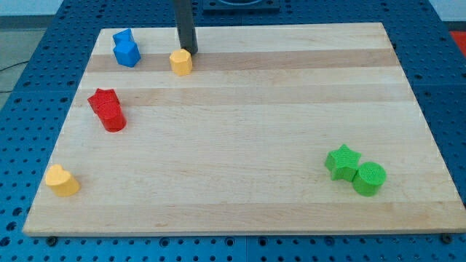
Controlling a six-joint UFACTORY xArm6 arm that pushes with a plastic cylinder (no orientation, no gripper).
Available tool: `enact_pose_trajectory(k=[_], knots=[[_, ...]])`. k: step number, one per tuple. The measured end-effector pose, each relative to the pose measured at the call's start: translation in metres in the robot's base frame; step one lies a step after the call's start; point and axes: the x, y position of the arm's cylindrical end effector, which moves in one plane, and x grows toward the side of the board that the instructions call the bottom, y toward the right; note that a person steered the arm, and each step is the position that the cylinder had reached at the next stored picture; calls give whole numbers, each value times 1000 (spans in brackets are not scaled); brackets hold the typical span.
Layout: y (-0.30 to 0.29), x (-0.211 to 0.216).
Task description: Push yellow hexagon towards yellow heart
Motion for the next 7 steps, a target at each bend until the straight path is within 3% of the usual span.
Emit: enact_pose_trajectory(k=[1,2,3,4,5,6,7], knots=[[0,67],[10,91],[29,31],[-10,32],[-20,94],[-12,119],[16,68]])
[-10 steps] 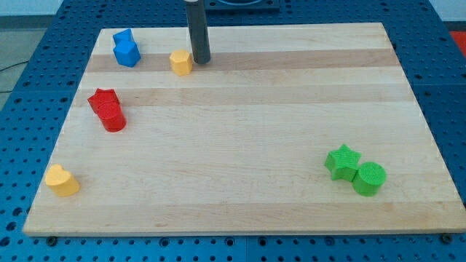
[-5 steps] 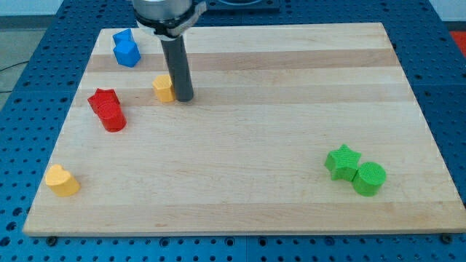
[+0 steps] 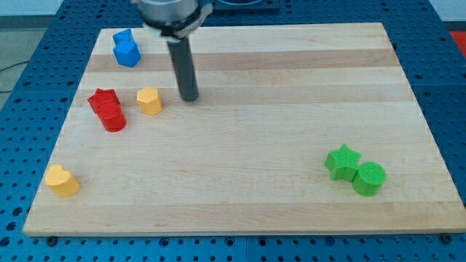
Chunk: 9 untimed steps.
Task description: Push yellow hexagon towards yellow heart
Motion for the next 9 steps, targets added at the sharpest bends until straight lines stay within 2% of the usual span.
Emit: enact_pose_trajectory(k=[1,2,3,4,5,6,7,8,9], knots=[[-35,-31],[-78,-3],[-94,46],[-71,73],[-30,42],[-2,78],[-29,122],[-13,119],[6,63]])
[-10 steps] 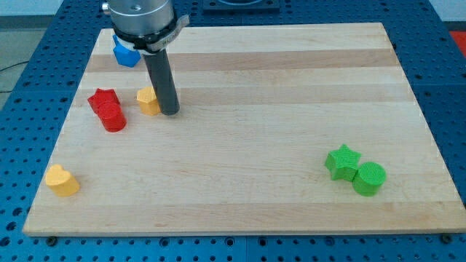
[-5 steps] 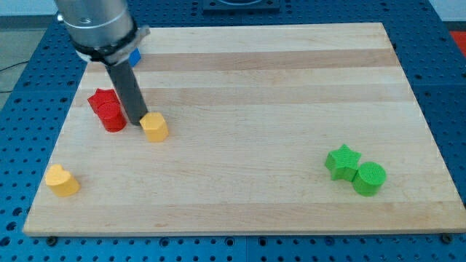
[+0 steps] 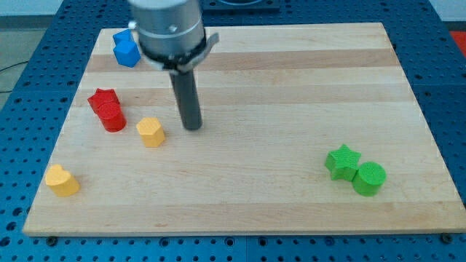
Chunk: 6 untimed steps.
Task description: Push yellow hexagon towards yellow heart
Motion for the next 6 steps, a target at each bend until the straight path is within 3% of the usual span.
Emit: enact_pose_trajectory(k=[2,3,4,6], knots=[[-97,93],[-96,93],[-98,33],[-136,92]])
